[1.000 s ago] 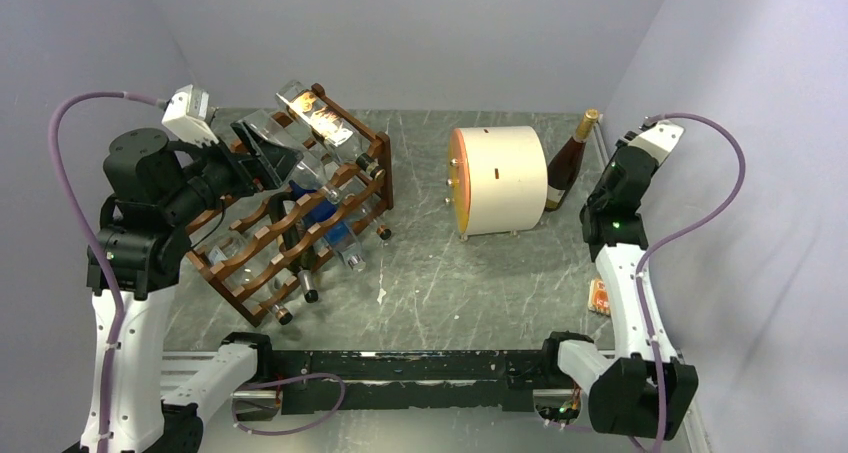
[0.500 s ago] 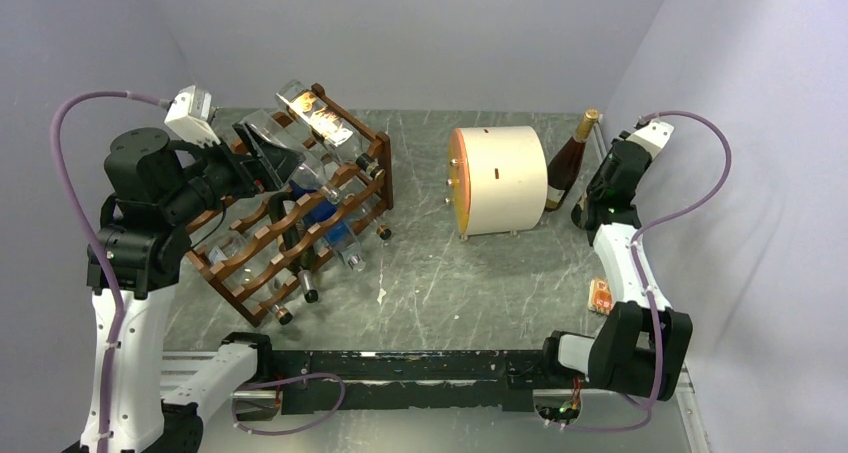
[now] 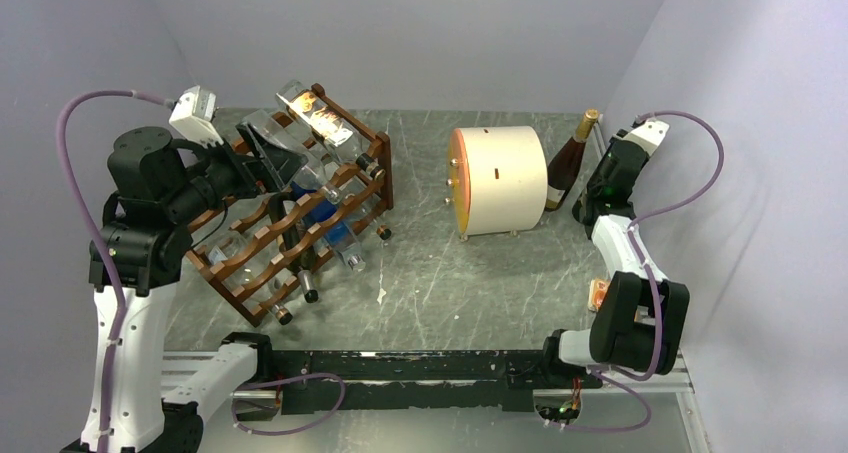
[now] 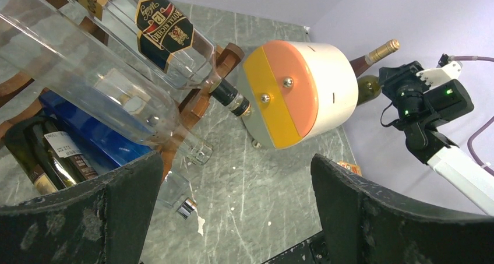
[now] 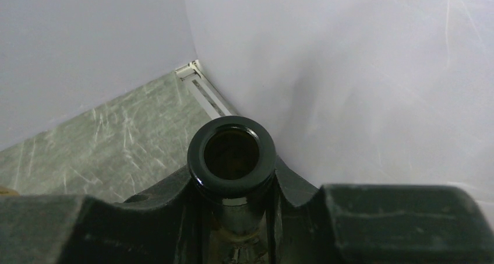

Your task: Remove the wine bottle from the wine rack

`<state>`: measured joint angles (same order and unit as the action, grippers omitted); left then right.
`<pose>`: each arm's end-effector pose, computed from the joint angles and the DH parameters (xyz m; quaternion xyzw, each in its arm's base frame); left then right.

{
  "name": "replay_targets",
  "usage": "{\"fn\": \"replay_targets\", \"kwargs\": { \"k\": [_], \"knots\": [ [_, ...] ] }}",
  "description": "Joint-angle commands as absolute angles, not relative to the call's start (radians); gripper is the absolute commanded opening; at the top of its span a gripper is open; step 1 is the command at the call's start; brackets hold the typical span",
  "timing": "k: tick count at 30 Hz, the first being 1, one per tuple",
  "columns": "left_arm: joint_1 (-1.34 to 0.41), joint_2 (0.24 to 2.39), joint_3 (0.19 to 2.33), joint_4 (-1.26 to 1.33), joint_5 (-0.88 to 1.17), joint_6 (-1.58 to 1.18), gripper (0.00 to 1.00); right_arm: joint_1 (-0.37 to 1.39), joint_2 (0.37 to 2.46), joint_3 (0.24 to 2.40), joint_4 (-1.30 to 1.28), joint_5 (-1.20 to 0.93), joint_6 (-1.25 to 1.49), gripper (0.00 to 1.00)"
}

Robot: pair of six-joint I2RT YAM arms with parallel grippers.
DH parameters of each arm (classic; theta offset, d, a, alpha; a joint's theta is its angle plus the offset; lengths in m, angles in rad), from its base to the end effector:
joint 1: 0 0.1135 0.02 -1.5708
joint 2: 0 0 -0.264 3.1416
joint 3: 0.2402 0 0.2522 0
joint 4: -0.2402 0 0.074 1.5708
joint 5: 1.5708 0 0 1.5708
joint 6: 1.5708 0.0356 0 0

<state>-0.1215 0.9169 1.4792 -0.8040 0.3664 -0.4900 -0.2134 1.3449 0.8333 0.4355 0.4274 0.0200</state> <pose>0.1362 -0.0295 0.4787 -0.0314 0.7815 -0.3193 0.5351 0.2998 -0.0801 0.2951 0.2266 0.6951 -0.2190 0.6461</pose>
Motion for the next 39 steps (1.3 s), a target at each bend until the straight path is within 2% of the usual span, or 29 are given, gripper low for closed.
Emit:
{"fn": "replay_targets", "kwargs": {
  "k": [1,12,19,20,23,26,31,39],
  "knots": [
    [-0.126,0.907,1.469,-0.789,0.396,-0.487,1.00,-0.228,1.365,0.884,0.564,0.396,0.046,0.00],
    [-0.125,0.890,1.442,-0.784,0.398,-0.493,1.00,-0.233,1.352,0.850,0.543,0.384,0.061,0.00],
    [-0.126,0.885,1.431,-0.783,0.402,-0.501,1.00,-0.233,1.340,0.851,0.506,0.366,0.065,0.25],
    [-0.126,0.882,1.429,-0.781,0.403,-0.503,1.00,-0.233,1.340,0.856,0.497,0.364,0.063,0.34],
    [-0.126,0.874,1.420,-0.779,0.403,-0.509,1.00,-0.233,1.338,0.867,0.475,0.358,0.061,0.53],
    [-0.126,0.866,1.413,-0.782,0.405,-0.511,1.00,-0.232,1.329,0.879,0.451,0.356,0.060,0.66],
    [-0.126,0.857,1.407,-0.789,0.404,-0.512,1.00,-0.233,1.295,0.902,0.410,0.348,0.057,0.77],
    [-0.126,0.857,1.379,-0.785,0.406,-0.503,1.00,-0.233,1.172,0.984,0.271,0.344,0.076,0.87]
  ]
}}
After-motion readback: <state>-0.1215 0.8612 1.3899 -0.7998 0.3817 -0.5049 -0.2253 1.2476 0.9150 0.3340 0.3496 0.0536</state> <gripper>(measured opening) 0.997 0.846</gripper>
